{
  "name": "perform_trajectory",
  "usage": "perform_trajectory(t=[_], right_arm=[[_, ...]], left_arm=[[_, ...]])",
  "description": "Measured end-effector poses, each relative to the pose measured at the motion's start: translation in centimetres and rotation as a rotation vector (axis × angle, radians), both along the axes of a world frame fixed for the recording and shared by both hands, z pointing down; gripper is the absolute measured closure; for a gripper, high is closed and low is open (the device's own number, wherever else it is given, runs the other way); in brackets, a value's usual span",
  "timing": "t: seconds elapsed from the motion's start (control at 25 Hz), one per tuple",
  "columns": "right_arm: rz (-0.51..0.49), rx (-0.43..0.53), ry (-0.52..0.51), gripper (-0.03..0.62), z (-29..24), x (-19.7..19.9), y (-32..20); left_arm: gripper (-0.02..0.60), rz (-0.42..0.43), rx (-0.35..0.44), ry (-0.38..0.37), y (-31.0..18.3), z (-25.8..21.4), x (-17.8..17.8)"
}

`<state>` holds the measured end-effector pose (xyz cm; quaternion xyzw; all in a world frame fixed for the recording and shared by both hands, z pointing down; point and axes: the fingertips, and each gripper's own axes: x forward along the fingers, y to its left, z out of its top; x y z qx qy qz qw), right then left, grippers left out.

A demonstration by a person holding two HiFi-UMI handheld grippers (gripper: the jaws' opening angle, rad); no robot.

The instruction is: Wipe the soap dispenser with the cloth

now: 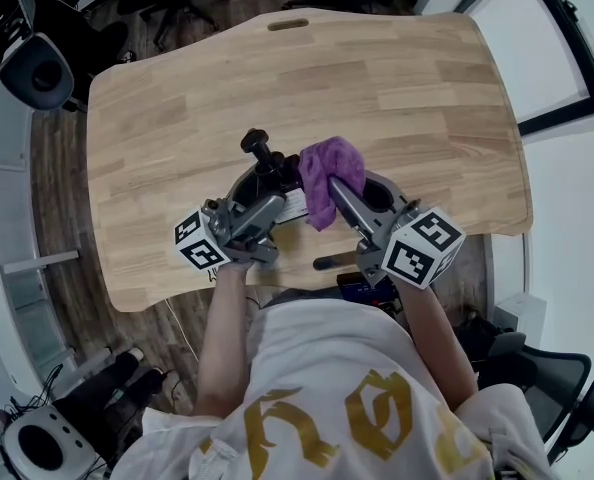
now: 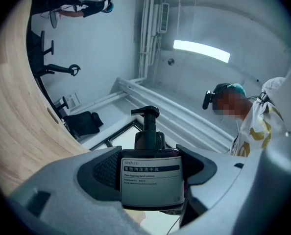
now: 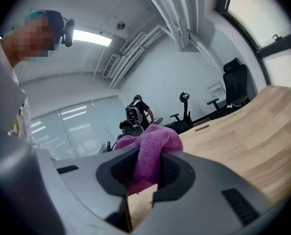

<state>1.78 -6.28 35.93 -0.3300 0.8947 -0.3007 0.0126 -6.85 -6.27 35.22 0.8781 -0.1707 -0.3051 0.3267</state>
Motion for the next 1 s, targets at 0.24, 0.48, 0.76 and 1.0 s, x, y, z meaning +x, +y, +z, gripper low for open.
perform_trajectory(t=[0.24, 0.48, 0.76, 1.0], right_arm=[[0.012, -0.041, 0.0, 0.53, 1.3, 0.4, 0.6], [0.03, -0.102, -0.035, 0.53, 2.4, -0.1, 0.8], [0.0, -0.146, -0.067, 0.53, 3.1, -0.7, 1.3], [-0.026, -0.179, -0.078, 0.53, 3.8, -1.9, 2.2]], left_arm=[[0.255, -0.043, -0.027, 0.034, -0.3, 0.3, -0.5], [0.255, -0.08, -0.059, 0.048, -0.9, 0.7, -1.2], [0.255, -0.101, -0.082, 0.096, -1.5, 0.9, -1.7], [0.255, -0.107, -0.093, 0.108, -1.6, 0.9, -1.6]])
